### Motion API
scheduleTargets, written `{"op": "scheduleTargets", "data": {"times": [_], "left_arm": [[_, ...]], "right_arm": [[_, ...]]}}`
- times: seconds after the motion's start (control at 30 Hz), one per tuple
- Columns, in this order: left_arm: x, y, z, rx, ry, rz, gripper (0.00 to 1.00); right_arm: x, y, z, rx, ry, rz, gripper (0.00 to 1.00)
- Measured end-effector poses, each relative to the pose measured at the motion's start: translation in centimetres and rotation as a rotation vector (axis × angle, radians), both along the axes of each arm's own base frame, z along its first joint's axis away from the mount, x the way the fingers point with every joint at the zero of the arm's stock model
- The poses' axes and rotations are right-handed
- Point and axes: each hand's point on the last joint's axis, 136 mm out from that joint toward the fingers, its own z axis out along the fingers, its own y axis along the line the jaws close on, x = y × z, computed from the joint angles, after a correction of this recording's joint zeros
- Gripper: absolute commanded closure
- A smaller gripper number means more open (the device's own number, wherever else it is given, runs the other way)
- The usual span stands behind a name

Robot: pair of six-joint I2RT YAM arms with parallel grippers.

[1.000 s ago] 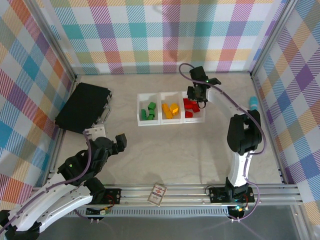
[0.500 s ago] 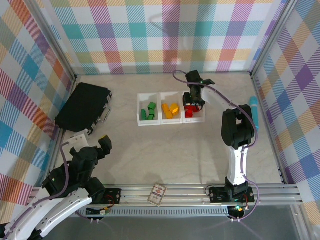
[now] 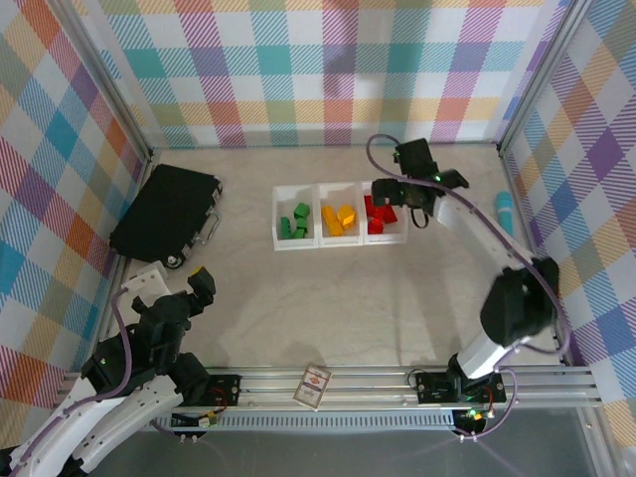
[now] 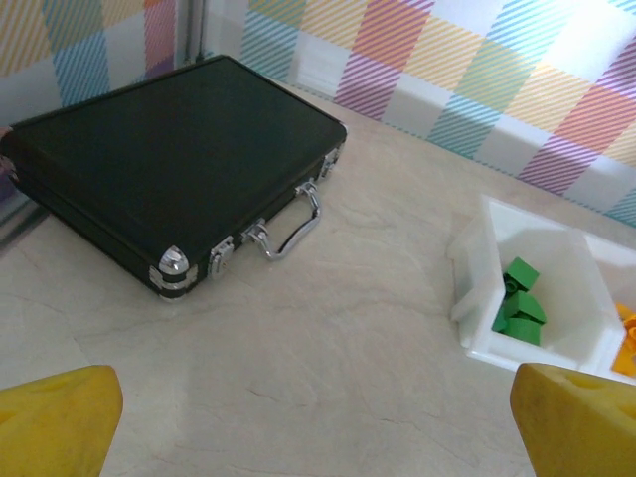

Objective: Sort the legos into containers by color
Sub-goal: Reset both arms

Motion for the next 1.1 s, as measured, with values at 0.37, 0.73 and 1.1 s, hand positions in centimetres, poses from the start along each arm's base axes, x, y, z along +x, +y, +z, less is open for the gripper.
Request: {"op": "scheduleTargets", "data": {"times": [0.37,0.73,1.1], "left_arm": [[4.7,-2.1,2.5,0.250,-0.098,0.016,0.00],[8.9,0.6,-3.1,0.306,-0.024,0.143,0.00],[12.0,1.0,-9.4,0.359,0.038,0.136,0.00]], "right_arm": [[-7.0,-5.9,-7.4,-0.137,-0.225,0.031,0.01],[-4.7,-6.2,-12.7,-0.154,-0.336,0.079,0.01],[-3.6,-5.5,-12.0,-0.150,-0.493,0.136,0.01]]}}
